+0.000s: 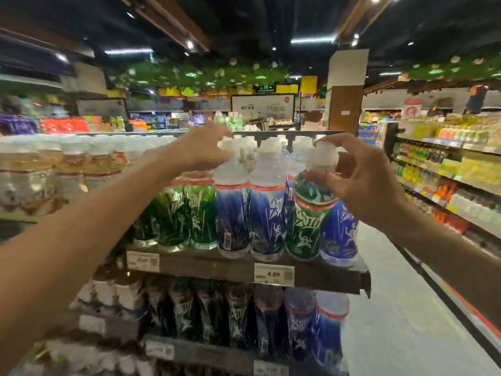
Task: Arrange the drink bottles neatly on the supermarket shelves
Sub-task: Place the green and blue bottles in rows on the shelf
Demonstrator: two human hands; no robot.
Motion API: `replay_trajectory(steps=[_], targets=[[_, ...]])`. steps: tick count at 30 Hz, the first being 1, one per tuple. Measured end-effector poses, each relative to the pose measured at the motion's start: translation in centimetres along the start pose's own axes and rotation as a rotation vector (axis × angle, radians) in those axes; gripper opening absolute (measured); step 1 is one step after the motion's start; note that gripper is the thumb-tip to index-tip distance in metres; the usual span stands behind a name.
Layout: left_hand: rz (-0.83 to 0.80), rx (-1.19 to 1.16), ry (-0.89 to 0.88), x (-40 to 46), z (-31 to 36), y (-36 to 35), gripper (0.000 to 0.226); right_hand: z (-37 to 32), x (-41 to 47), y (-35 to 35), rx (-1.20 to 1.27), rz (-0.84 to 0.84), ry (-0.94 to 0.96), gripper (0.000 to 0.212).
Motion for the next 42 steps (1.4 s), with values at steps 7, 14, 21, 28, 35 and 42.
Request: replay_trajectory(steps=[7,14,21,28,35,42], targets=[[0.006,-0.067,-0.038,0.4,-0.5,-0.9,0.058,-6.1,1.4,0.7,0.096,0.005,0.09,0.06],[0.137,0.112,-0.086,0.8,0.6,-1.6,0.045,-8.3,2.9,1.7,0.319,0.074,-0.03,0.036],[0.072,0.075,-0.23,1.0,5.5,-1.8,0.067,-9.3,2.7,3.7,0.088,0.149,0.006,0.052],[0.147,-0.19,-0.292,0.3,8.7,0.2,0.052,-9.3,1.6,5.3,0.029,0.139,0.01,0.057],[0.152,-0.179,-0.333,0.4,12.1,0.0,0.032,-9.6,1.2,4.6,0.069,0.107,-0.009,0.054],[0.159,-0.079,-0.259,0.6,11.1,-0.4,0.023,-9.6,1.7,2.8,0.096,0.042,-0.059,0.057]])
Point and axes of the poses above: each hand's wrist, its own x-axis towards the middle knuckle, its own y-axis out of the back of the hand, z = x × y, the point moved 4 cm from there along x, towards the middle knuckle, and after that the axes turned 15 degrees about x, right-handed, at the moved point
